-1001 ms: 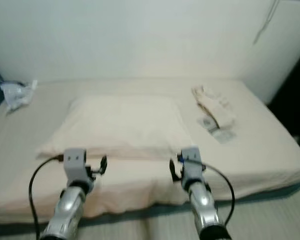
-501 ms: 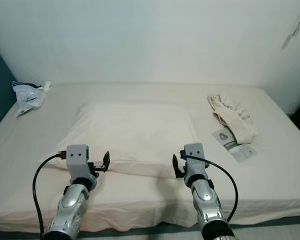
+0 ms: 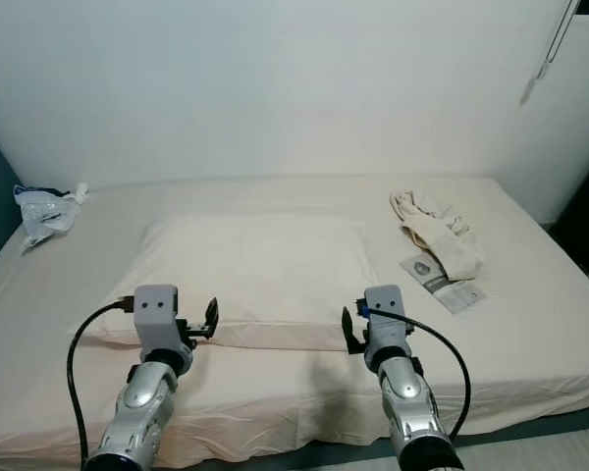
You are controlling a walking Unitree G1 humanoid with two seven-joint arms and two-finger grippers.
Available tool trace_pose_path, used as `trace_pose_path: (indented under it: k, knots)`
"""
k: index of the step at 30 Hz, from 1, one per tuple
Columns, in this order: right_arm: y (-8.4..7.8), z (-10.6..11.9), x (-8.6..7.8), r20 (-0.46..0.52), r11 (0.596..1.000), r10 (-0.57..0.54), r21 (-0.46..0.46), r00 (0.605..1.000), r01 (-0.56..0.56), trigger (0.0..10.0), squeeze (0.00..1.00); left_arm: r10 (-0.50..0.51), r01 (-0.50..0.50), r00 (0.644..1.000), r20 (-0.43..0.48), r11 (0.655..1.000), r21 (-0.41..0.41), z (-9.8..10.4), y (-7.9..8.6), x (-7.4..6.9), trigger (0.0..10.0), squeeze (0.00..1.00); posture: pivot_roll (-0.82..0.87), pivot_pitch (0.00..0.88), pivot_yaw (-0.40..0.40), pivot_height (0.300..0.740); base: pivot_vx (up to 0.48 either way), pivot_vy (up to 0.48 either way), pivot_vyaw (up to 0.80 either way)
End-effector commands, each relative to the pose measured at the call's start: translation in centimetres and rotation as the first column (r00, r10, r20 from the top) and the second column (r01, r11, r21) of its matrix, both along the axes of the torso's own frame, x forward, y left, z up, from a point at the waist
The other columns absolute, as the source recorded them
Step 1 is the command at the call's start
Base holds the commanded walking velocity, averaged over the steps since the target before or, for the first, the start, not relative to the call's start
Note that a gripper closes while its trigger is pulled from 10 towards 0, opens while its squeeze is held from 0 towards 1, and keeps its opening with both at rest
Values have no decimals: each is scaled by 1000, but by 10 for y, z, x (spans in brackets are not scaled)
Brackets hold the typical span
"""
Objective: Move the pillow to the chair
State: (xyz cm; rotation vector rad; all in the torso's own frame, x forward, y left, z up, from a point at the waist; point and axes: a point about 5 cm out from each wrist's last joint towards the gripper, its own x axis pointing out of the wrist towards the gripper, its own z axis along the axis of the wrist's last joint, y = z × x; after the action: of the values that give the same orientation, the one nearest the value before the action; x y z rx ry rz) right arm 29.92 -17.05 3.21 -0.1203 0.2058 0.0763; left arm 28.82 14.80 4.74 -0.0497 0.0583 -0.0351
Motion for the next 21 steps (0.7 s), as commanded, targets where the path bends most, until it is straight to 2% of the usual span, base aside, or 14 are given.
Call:
trace_pose_path:
  k: [1, 2, 4, 6, 11, 16, 21]
  knots:
    - [0, -2, -1, -11, 1000, -7, 13, 1000, 7, 10000, 0, -16, 16, 1000, 1, 999, 36, -2, -1, -2, 10000, 0, -8, 65, -11, 740, 0, -480, 0]
    - [0, -1, -1, -10, 1000, -9, 12, 1000, 9, 10000, 0, -24, 24, 1000, 6, 998, 52, -1, -2, -2, 10000, 0, -9, 64, -9, 740, 0, -480, 0]
    - [-1, -1, -1, -8, 1000, -10, 11, 1000, 10, 10000, 0, 4, -4, 1000, -10, 1000, -12, -3, -2, -2, 10000, 0, -11, 64, -9, 740, 0, -439, 0]
    - [-1, -1, -1, -7, 1000, -10, 10, 1000, 10, 10000, 0, 26, -27, 999, -25, 999, -39, -5, 1, -1, 10000, 0, -14, 64, -8, 740, 0, 0, 0]
    - [-2, 0, -1, -3, 1000, -12, 8, 1000, 12, 10000, 0, 16, -16, 1000, -25, 1000, -17, -5, 0, -2, 10000, 0, -16, 62, -8, 740, 0, 0, 0]
    - [-6, 2, 1, 7, 1000, -18, 6, 1000, 18, 10000, 0, 49, -49, 999, -19, 999, -6, -5, 4, -2, 10000, 0, -18, 55, -7, 740, 0, 0, 0]
    - [-8, 4, 3, 14, 1000, -22, 8, 1000, 22, 10000, 0, 50, -51, 999, -9, 999, -18, -3, 6, 0, 10000, 0, -22, 51, -6, 740, 0, 0, 0]
